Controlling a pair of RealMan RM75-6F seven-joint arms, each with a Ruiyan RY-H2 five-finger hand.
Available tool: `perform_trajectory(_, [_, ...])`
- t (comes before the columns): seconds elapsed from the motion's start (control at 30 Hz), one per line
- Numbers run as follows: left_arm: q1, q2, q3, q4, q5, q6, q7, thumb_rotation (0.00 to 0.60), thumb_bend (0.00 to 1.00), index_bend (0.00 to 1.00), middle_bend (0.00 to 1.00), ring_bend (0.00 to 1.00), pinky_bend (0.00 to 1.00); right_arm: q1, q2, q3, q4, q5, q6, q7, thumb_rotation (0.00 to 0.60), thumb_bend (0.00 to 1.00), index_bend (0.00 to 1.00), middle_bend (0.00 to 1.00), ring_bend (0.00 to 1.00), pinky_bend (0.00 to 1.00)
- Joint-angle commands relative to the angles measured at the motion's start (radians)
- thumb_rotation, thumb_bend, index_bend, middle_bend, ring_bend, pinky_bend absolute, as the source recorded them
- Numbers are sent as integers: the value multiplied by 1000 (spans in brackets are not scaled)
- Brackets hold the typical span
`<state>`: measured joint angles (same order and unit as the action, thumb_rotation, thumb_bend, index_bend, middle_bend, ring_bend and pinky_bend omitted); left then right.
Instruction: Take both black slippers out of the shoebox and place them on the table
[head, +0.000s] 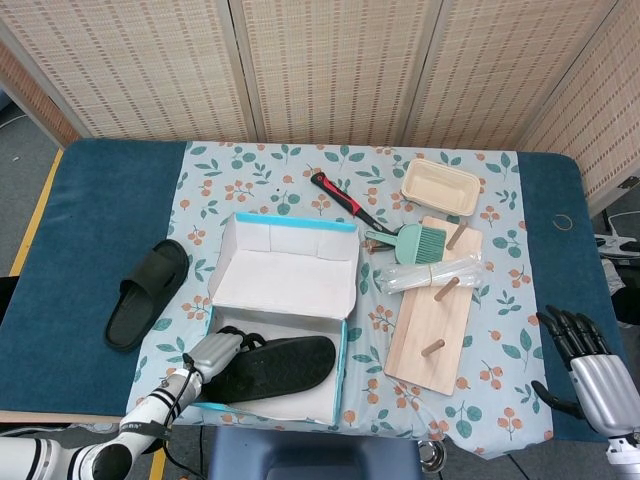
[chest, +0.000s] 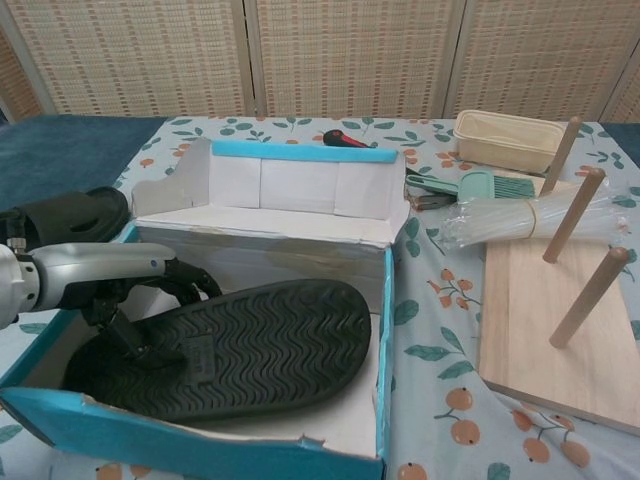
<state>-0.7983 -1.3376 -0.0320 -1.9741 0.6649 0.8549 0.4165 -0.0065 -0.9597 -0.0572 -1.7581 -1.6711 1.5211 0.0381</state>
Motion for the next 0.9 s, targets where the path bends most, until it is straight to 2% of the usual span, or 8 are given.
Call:
perform_trajectory(0.03, [-8,-10,13,-2,0,24,13,600,433,517,445,274,151,-1,0,1,-1,2,2,1,600,150,0,0,0,0])
perform_trajectory(0.1, [-12,-12,15,-6,-5,32,14,600,477,582,496,302,176,-2,1,2,0,4,4,2,600,151,0,0,0,0])
perform_trajectory(0.33, [-16,-7,13,-33,2,51,-7,600,605,703,608,392,264,-1,1,3,0,6,3,5,600,151,0,0,0,0])
perform_trajectory(0.57, [15,-18,2,-68,73,139,-29,600,758,829,740,513,390,-1,2,3,0,6,2,7,600,151,0,0,0,0])
perform_trajectory(0.67, [30,-13,1,-97,117,175,-30,600,806,846,759,532,411,-1,2,4,0,7,1,6,600,152,0,0,0,0])
perform_trajectory(0.9, [68,42,-44,-207,221,266,-67,600,814,849,764,540,423,1,0,5,0,12,-5,1,600,151,0,0,0,0])
